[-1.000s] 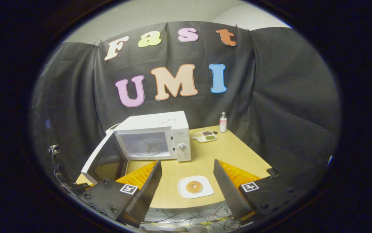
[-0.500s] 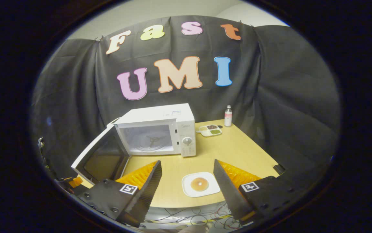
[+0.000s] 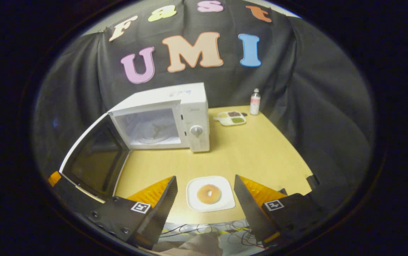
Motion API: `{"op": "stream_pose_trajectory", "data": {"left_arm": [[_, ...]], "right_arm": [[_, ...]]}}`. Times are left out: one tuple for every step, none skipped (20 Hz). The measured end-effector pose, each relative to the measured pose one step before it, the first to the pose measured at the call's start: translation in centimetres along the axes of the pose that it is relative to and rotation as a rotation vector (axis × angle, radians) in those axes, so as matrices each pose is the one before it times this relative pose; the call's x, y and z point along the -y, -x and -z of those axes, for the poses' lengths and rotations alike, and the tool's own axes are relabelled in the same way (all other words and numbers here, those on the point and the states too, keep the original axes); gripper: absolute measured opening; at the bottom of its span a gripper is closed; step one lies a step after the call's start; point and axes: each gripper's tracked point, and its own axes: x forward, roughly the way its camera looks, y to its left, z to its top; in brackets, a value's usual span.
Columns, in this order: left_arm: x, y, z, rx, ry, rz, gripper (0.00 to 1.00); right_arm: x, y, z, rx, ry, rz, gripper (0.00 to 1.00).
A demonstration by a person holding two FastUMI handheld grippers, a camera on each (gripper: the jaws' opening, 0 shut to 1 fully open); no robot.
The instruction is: Open the microwave oven with the left hand, put the food in, and close the microwave oven.
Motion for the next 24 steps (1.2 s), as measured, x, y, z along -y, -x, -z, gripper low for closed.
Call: {"op": "stream_pose_trajectory", "data": {"left_arm": [[0.463, 0.564, -0.650, 0.02012, 0.00535, -0.01415, 0.90], [0.443, 0.390, -0.613, 0.02246, 0.00107, -0.01680, 0.90], [0.376, 0.433, -0.594, 0.01619, -0.00049, -0.01877, 0.89], [0.247, 0.434, -0.318, 0.01127, -0.00045, -0.01855, 0.89], [0.289, 0.433, -0.378, 0.01078, 0.00087, -0.01804, 0.89], [0.137, 0.377, -0.478, 0.01099, 0.00164, -0.01739, 0.89], [0.122, 0.355, -0.477, 0.01051, 0.00191, -0.01741, 0.89], [0.322, 0.281, -0.318, 0.01127, 0.00326, -0.01162, 0.89], [0.352, 0.384, -0.456, 0.01275, 0.00635, -0.00535, 0.85], [0.333, 0.320, -0.361, 0.01046, 0.00493, -0.00600, 0.89], [0.306, 0.314, -0.421, 0.00901, -0.00157, -0.01081, 0.89], [0.163, 0.262, -0.248, 0.01025, -0.00812, -0.01312, 0.89], [0.121, 0.229, -0.469, 0.01366, -0.01056, -0.01174, 0.89], [0.172, 0.317, -0.401, 0.01105, -0.00924, -0.00774, 0.89], [0.295, 0.324, -0.319, 0.00490, -0.00768, -0.00688, 0.84], [0.266, 0.254, -0.015, 0.00048, -0.00514, -0.00656, 0.89], [0.235, 0.200, -0.035, -0.00101, -0.00104, -0.00478, 0.89], [0.121, 0.273, -0.083, 0.00071, 0.00168, -0.00562, 0.84], [0.205, 0.136, -0.117, 0.00138, 0.00226, -0.00577, 0.84], [0.209, 0.147, 0.131, 0.00046, 0.00088, -0.00472, 0.84], [0.140, 0.261, -0.033, 0.00199, 0.00071, -0.00489, 0.89], [0.320, 0.118, -0.030, 0.00079, 0.00049, -0.00156, 0.84], [0.335, 0.110, 0.065, -0.00282, -0.00139, -0.00150, 0.84], [0.259, 0.184, 0.131, -0.00056, -0.00273, -0.00157, 0.84]], "right_arm": [[0.083, -1.293, 0.590, -0.04304, -0.00293, -0.01526, 0.92], [0.133, -1.347, 0.558, -0.04267, -0.00218, -0.01284, 0.92], [0.122, -1.373, 0.616, -0.04566, -0.00439, -0.01064, 0.92], [0.024, -1.127, 0.842, -0.04739, -0.00777, -0.01123, 0.92], [-0.063, -1.228, 0.514, -0.04467, -0.01282, -0.01392, 0.92], [-0.012, -1.247, 0.466, -0.04344, -0.01587, -0.01384, 1.00], [-0.164, -1.216, 0.568, -0.04239, -0.01361, -0.01581, 1.00], [0.108, -0.988, 0.525, -0.03255, -0.01610, -0.00217, 1.00], [0.060, -0.821, 0.488, -0.03015, -0.01977, -0.00211, 1.00], [0.091, -0.881, 0.523, -0.02969, -0.02073, -0.00216, 1.00], [0.353, -0.813, 0.560, -0.03283, -0.01369, 0.01083, 0.99], [0.300, -0.739, 0.506, -0.02676, -0.00688, 0.01347, 0.99], [0.439, -0.410, 0.502, -0.02418, 0.00330, 0.01711, 0.99], [0.219, -0.565, 0.237, -0.01203, 0.00573, 0.00895, 0.99], [0.255, -0.581, 0.102, -0.01147, 0.01367, 0.01032, 0.99], [0.220, -0.507, 0.218, -0.00911, 0.01475, 0.00973, 0.99], [0.050, -0.386, 0.010, -0.00938, 0.00901, 0.00407, 0.99], [-0.120, -0.327, 0.281, -0.00977, 0.00269, 0.00183, 0.99], [-0.035, -0.262, 0.104, -0.01146, 0.00338, 0.00242, 0.99], [0.063, -0.211, 0.092, -0.01033, 0.00577, 0.00246, 0.91], [0.042, -0.243, 0.097, -0.00758, 0.00455, 0.00150, 0.91], [-0.025, -0.267, -0.051, -0.00222, 0.00467, -0.00124, 0.92], [0.176, -0.199, 0.020, -0.00192, 0.01010, 0.00446, 0.92], [0.362, -0.022, 0.029, -0.00298, 0.01071, 0.01169, 0.91]]}}
